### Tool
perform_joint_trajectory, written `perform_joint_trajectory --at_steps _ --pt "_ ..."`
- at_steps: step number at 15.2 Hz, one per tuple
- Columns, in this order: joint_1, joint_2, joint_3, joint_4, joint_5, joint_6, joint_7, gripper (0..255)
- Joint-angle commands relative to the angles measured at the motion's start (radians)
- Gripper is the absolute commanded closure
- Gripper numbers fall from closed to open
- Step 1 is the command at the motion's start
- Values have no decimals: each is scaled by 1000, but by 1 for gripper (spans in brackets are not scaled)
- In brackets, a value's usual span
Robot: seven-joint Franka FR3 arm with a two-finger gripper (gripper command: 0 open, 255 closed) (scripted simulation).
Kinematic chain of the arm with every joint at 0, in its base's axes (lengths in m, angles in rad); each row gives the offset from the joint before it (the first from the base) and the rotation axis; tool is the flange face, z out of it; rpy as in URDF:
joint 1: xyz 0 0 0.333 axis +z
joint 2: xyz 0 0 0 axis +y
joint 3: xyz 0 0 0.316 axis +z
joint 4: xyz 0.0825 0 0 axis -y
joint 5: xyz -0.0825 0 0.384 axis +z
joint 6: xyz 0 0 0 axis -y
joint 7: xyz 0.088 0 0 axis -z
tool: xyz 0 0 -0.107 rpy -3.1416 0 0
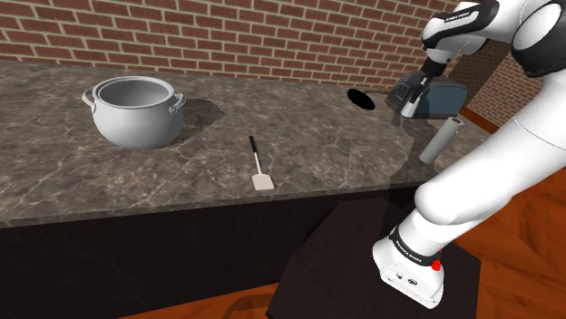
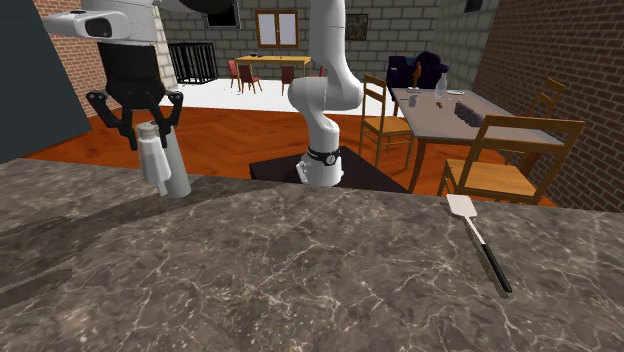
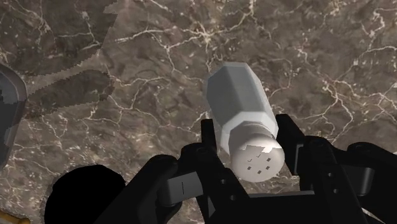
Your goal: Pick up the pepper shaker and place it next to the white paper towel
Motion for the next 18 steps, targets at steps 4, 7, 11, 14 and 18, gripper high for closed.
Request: perform_joint_trajectory --at_steps 4,7,11,14,18 --pt "-2 19 -5 -49 10 66 -7 255" --pt "-3 32 -8 -77 17 106 -11 255" --pt "-5 53 -11 -113 29 159 -19 255" --pt "-6 71 -13 -137 40 199 -26 255" --pt "-8 99 -15 -166 59 251 -38 255"
